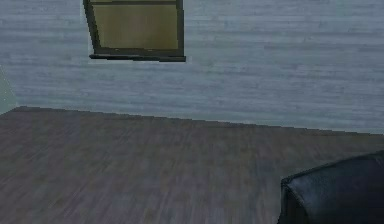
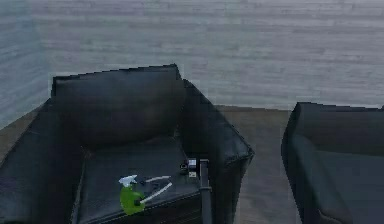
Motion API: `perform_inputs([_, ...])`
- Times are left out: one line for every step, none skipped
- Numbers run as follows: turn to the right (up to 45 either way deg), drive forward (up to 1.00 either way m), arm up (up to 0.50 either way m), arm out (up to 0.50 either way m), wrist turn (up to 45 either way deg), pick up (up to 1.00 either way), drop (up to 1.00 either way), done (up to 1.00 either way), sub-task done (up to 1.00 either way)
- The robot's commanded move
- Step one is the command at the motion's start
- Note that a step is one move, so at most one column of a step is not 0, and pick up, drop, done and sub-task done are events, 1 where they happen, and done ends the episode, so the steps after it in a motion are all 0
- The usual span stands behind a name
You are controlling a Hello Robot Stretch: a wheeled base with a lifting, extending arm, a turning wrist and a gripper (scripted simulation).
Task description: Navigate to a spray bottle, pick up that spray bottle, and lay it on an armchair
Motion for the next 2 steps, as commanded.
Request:
perform_inputs([0.0, 0.00, 0.00, -0.08, 0.0, 0.00, 0.00, 0.00, 0.00])
perform_inputs([0.0, 0.00, 0.00, 0.00, 0.0, 0.00, 0.00, 1.00, 0.00])
